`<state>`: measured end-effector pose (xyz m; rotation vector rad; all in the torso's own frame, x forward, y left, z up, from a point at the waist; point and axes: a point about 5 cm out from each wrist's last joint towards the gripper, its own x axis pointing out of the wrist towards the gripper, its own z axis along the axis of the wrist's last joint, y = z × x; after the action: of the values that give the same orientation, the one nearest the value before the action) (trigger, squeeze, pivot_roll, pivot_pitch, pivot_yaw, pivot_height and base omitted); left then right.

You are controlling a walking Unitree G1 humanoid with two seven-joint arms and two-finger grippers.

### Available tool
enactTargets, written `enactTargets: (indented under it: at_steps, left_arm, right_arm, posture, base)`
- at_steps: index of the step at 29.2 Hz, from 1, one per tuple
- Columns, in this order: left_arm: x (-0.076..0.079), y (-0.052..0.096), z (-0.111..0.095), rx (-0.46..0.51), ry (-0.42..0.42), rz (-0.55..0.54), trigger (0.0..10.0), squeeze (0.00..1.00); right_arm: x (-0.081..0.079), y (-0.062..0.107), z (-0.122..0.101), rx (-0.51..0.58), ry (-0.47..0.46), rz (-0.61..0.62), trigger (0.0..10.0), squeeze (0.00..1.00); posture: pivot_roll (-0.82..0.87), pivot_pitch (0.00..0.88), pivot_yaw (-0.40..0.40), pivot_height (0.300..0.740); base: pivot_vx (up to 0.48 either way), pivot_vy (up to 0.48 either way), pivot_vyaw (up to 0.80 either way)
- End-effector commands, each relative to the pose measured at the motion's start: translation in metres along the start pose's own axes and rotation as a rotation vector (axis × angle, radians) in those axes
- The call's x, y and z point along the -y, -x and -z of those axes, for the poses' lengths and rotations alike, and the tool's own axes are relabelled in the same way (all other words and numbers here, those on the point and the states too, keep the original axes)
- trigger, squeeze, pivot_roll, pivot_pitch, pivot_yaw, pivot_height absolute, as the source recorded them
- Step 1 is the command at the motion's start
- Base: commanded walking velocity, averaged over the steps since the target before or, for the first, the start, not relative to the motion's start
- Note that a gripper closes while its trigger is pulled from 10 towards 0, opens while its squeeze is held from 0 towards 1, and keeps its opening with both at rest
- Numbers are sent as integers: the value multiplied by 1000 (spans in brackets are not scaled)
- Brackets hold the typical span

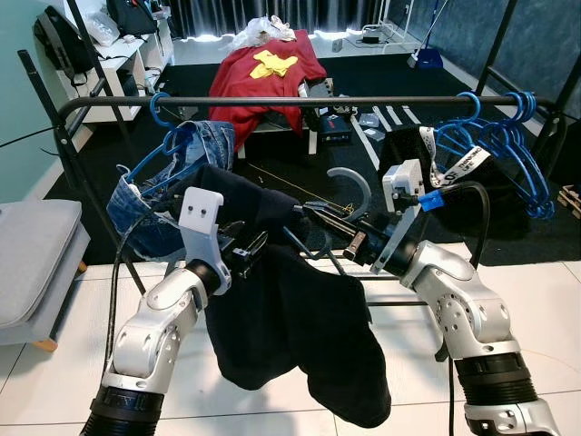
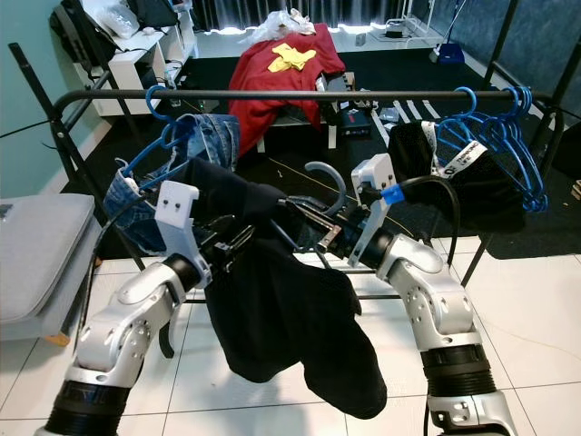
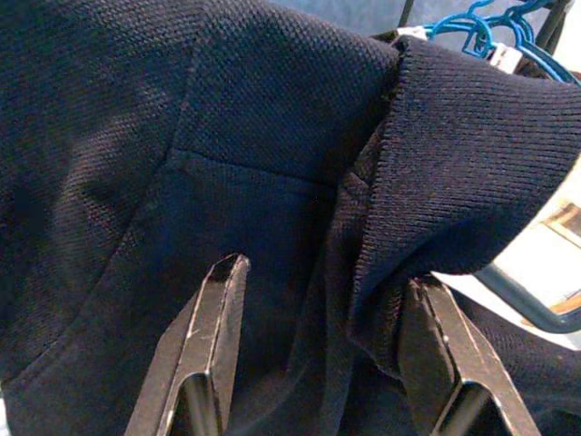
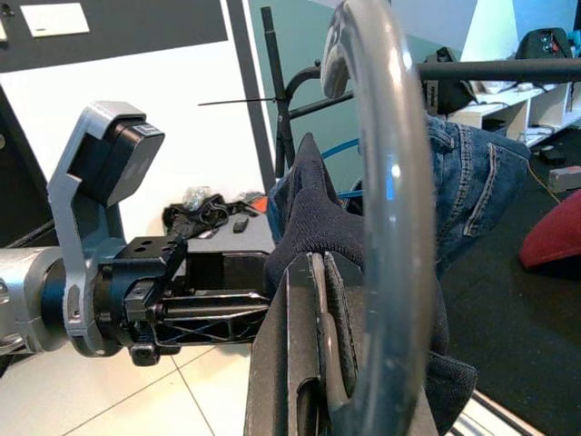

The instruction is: Hang hanger

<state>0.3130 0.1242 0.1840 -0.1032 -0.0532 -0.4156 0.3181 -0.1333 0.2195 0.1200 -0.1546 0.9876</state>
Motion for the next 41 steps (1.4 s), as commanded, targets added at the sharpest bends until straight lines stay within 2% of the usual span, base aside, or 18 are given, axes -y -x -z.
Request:
enactTargets:
  at_steps: [1,6,7,8,13,18,21,24,25,29,31,32,34,38,39,41]
  left_arm:
    - [-6,4,5,-34,-12,-35,10000,0]
    - [0,-2,5,-29,6,-28,10000,0]
    - [2,-3,5,-29,9,-24,5412,0]
    - [2,-4,5,-31,11,-33,0,0]
    - [-7,-3,5,-26,14,-76,0,0]
    - [-9,-3,2,-12,12,-89,0,0]
    - [-15,-4,-6,21,1,-129,0,0]
    - [-21,-6,-14,54,-9,-165,0,0]
    - [-26,-9,-22,76,-21,-193,0,0]
    - [-31,-12,-30,96,-41,-214,0,0]
    - [-38,-15,-36,98,-76,-232,0,0]
    - [-38,-15,-36,98,-76,-232,0,0]
    - [-47,-17,-41,93,-123,-254,0,0]
    - [-51,-17,-43,91,-136,-263,0,0]
    - [-58,-18,-45,88,-147,-286,0,0]
    - [-60,-19,-46,90,-153,-294,0,0]
  right_arm:
    - [-4,-1,-16,67,30,-31,10000,0]
    - [-6,-3,-15,63,26,-40,10000,0]
    - [-6,-3,-15,62,26,-41,10000,0]
    - [-7,-3,-15,61,27,-41,10000,0]
    - [-7,-3,-14,56,26,-37,10000,0]
    - [-8,-3,-13,52,24,-37,10000,0]
    - [-9,-3,-8,25,33,-38,10000,0]
    - [-10,-3,-1,-9,48,-29,10000,0]
    - [-12,-1,8,-40,59,-16,10000,0]
    - [-16,2,20,-82,73,-8,10000,0]
    - [-20,6,33,-121,87,1,10000,0]
    - [-20,6,33,-121,87,1,10000,0]
    - [-23,12,44,-136,88,27,10000,0]
    - [-24,14,46,-132,87,45,10000,0]
    - [-29,20,53,-135,58,53,10000,0]
    - [-32,25,59,-148,44,43,10000,0]
  posture:
    - [55,54,40,740]
    - [54,57,40,740]
    - [52,59,42,740]
    - [52,59,42,740]
    - [51,61,44,740]
    - [53,65,42,740]
    - [51,69,43,740]
    - [49,71,42,740]
    - [48,72,42,740]
    - [49,73,42,740]
    - [52,75,41,740]
    - [52,75,41,740]
    - [49,79,46,740]
    - [49,79,46,740]
    - [47,81,47,740]
    - [48,82,47,740]
  base:
    - [0,0,0]
    - [0,0,0]
    - [0,0,0]
    - [0,0,0]
    - [0,0,0]
    - [0,0,0]
    - [0,0,0]
    - [0,0,0]
    - [0,0,0]
    - [0,0,0]
    - [0,0,0]
    - [0,0,0]
    - [0,0,0]
    - [0,0,0]
    - [0,0,0]
    - [0,0,0]
